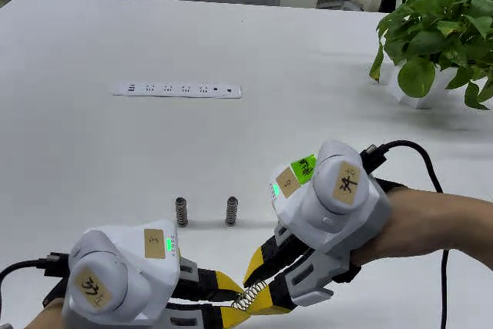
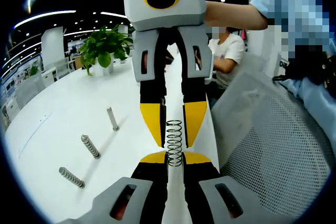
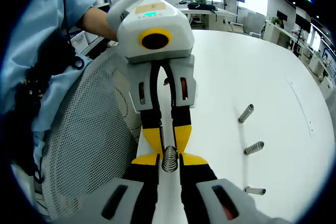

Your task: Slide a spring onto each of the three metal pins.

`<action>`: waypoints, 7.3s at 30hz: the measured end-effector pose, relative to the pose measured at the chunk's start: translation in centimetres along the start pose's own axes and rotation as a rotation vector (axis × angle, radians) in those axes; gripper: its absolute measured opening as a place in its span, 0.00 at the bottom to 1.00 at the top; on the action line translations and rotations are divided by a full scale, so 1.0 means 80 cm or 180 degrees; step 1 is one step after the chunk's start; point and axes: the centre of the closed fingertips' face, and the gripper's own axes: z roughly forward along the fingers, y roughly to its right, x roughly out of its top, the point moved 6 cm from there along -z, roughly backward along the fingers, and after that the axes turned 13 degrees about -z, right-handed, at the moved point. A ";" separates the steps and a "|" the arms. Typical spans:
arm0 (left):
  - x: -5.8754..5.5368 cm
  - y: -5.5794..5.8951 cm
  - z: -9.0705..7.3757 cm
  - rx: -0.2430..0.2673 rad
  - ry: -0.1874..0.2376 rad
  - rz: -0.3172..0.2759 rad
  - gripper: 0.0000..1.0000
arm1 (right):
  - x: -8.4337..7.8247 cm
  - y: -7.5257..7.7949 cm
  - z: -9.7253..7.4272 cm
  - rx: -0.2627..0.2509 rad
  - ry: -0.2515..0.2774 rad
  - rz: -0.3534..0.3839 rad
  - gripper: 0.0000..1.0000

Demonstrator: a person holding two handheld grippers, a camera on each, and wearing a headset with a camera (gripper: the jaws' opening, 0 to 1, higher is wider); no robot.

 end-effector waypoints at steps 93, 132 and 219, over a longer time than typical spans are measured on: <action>-0.040 -0.074 -0.080 0.1526 0.0827 -0.1128 1.00 | -0.071 0.096 -0.075 -0.0475 -0.1056 -0.0154 0.12; -0.044 -0.071 -0.080 0.1408 0.0789 -0.1182 1.00 | -0.079 0.142 -0.066 -0.0203 -0.1519 -0.0557 0.12; -0.060 -0.074 -0.071 0.1381 0.0605 -0.1213 0.99 | -0.119 0.136 -0.007 -0.0497 -0.1125 -0.0203 0.88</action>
